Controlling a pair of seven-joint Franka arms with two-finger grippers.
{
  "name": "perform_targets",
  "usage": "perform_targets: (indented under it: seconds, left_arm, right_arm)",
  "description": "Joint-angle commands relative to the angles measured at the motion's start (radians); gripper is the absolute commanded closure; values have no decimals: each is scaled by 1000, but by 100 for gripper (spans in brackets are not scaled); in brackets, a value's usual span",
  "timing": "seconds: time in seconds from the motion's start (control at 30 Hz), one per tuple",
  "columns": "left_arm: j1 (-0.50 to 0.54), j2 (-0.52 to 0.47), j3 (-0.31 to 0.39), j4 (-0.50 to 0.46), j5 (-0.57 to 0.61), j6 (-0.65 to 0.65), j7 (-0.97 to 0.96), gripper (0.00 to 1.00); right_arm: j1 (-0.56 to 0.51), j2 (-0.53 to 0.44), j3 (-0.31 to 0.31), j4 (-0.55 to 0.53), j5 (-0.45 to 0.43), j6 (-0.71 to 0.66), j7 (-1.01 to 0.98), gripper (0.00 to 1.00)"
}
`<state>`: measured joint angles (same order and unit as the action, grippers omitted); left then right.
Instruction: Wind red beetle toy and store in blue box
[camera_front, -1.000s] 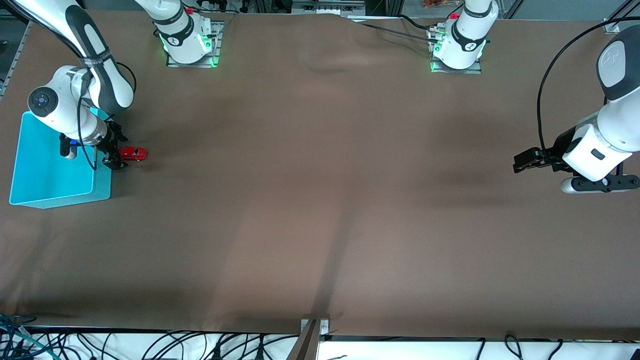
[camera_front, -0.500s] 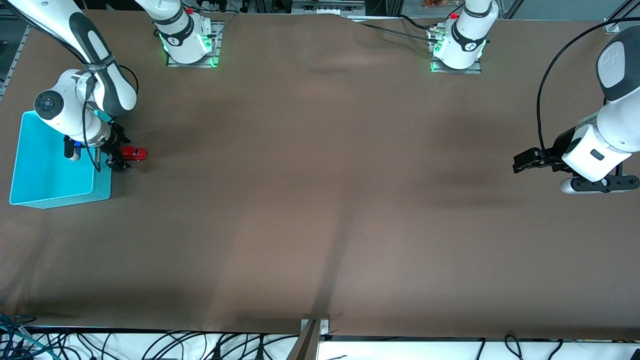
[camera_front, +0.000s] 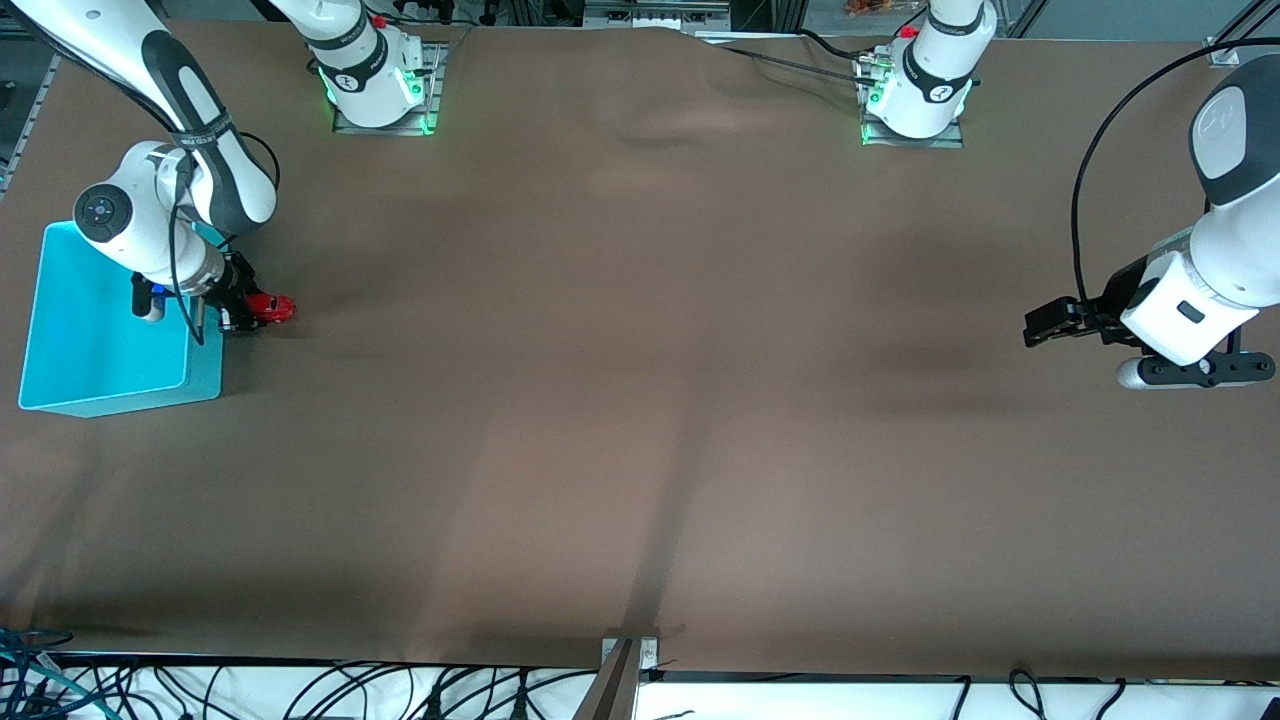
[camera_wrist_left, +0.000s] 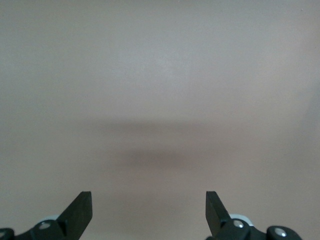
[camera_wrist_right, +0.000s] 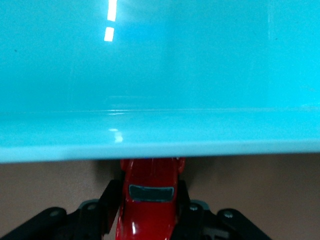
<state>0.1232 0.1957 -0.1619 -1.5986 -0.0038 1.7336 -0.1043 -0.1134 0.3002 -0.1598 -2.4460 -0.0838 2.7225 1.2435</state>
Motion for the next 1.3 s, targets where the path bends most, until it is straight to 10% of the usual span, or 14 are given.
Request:
perform_targets:
  seconds: [0.0,0.67,1.27]
  left_arm:
    - [1,11,1,25,-21,-5,28,0]
    - [1,14,1,25,-21,-5,26,0]
    - [0,14,1,25,-21,-5,26,0]
  right_arm:
    - [0,-64,5,-1,-40,-69,24,100]
    - [1,-176,109,169,-139,-490,-27,100]
    - [-5,-217,88,315,-128,-834,-505,100]
